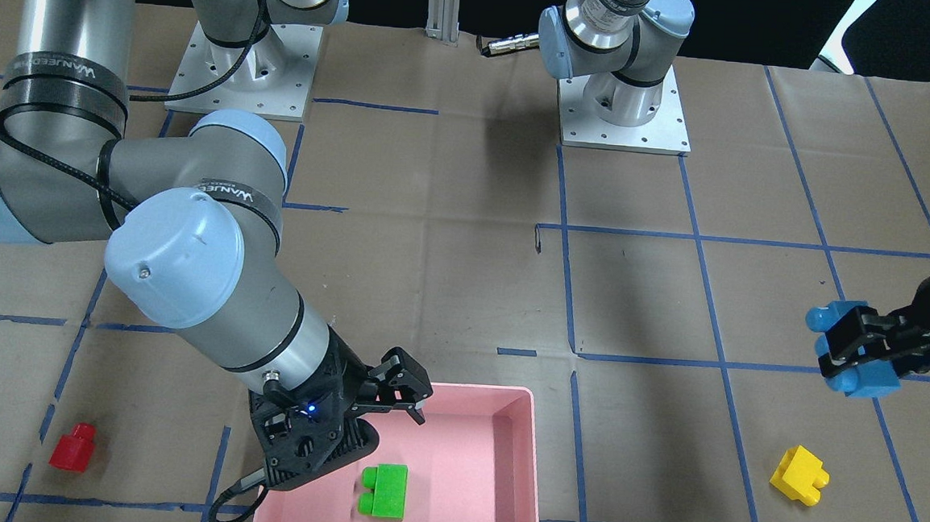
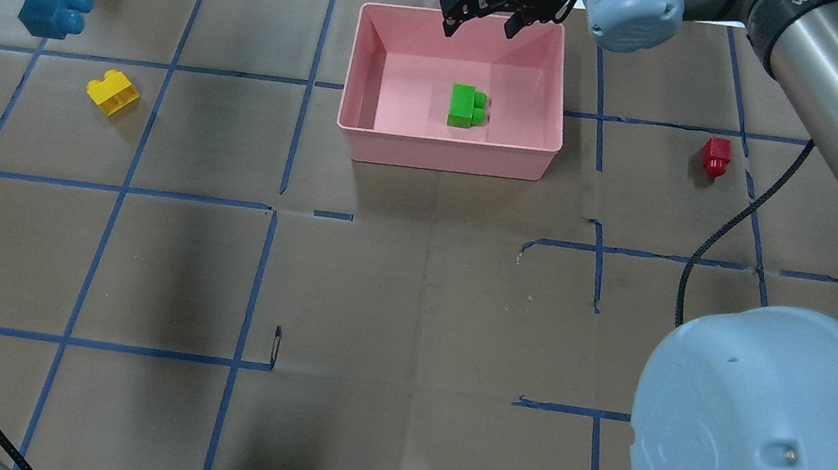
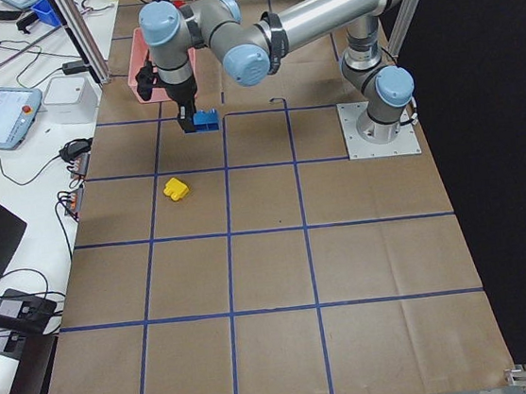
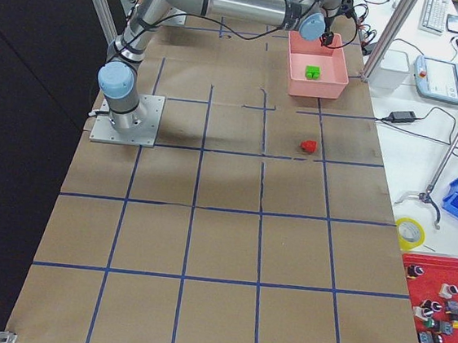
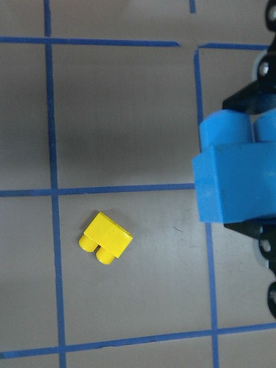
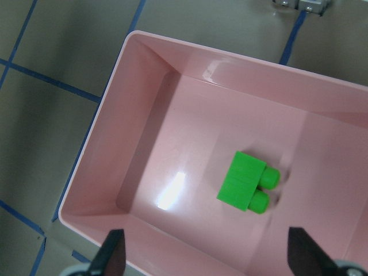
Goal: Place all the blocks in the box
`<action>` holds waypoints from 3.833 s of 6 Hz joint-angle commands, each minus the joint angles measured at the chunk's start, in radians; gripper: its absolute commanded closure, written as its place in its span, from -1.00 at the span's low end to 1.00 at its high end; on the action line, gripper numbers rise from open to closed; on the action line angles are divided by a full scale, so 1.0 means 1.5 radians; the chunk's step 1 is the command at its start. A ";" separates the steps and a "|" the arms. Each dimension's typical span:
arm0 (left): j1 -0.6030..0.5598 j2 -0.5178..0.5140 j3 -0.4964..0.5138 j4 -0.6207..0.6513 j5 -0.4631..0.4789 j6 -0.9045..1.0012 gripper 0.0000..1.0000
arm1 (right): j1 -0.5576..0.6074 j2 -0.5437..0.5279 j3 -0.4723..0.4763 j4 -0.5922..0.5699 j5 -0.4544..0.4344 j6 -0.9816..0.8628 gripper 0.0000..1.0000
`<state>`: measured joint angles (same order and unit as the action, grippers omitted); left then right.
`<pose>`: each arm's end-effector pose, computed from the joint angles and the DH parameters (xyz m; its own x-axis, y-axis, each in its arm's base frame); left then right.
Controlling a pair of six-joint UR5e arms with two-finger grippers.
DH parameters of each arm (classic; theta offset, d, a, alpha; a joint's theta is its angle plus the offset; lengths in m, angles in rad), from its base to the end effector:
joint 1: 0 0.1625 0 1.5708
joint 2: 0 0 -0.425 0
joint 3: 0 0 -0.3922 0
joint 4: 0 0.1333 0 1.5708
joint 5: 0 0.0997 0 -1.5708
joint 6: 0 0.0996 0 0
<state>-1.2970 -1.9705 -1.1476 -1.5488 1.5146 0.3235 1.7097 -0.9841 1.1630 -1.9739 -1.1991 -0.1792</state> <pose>0.0452 -0.6745 0.4684 -0.9979 0.0521 0.0387 0.0497 0.9969 -0.0609 0.2702 -0.7085 0.3783 -0.8729 -0.3777 -0.3088 -0.2953 0.9129 -0.2819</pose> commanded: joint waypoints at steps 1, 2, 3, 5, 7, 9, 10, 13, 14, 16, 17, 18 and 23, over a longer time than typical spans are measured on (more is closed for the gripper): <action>-0.112 -0.059 0.075 -0.006 -0.001 -0.138 0.74 | -0.083 -0.076 0.017 0.130 0.000 -0.043 -1.00; -0.175 -0.077 0.083 -0.005 -0.005 -0.221 0.74 | -0.129 -0.119 0.060 0.193 -0.001 -0.131 -1.00; -0.241 -0.091 0.083 0.003 -0.006 -0.288 0.74 | -0.180 -0.172 0.125 0.187 0.002 -0.141 -1.00; -0.316 -0.125 0.084 0.047 -0.052 -0.396 0.74 | -0.299 -0.211 0.236 0.125 -0.044 -0.177 -0.99; -0.317 -0.195 0.088 0.134 -0.042 -0.395 0.75 | -0.335 -0.148 0.248 0.043 -0.099 -0.154 -0.98; -0.314 -0.240 0.102 0.191 -0.040 -0.385 0.78 | -0.335 -0.069 0.263 -0.140 -0.174 -0.126 -0.97; -0.314 -0.251 0.101 0.199 -0.036 -0.384 0.78 | -0.332 -0.032 0.262 -0.163 -0.172 -0.084 -0.97; -0.318 -0.250 0.080 0.215 -0.018 -0.371 -0.72 | -0.289 0.022 0.265 -0.220 -0.177 -0.015 -0.92; -0.319 -0.251 0.080 0.240 -0.017 -0.374 -0.99 | -0.287 0.033 0.258 -0.229 -0.177 -0.014 -0.92; -0.318 -0.204 0.089 0.228 -0.014 -0.376 -0.99 | -0.285 0.040 0.254 -0.236 -0.177 -0.015 -0.75; -0.310 -0.137 0.076 0.168 -0.015 -0.372 -0.99 | -0.286 0.046 0.254 -0.237 -0.187 -0.015 -0.73; -0.291 -0.093 0.075 0.105 -0.017 -0.362 -0.99 | -0.286 0.049 0.254 -0.238 -0.197 -0.015 -0.60; -0.051 -0.010 0.008 -0.007 -0.015 -0.056 -0.99 | -0.284 -0.015 0.256 -0.177 -0.215 -0.012 0.82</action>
<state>-1.4491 -1.9872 -1.1256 -1.5512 1.4916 0.1343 1.2829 -0.9557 1.5462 -2.2906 -1.5215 -0.1981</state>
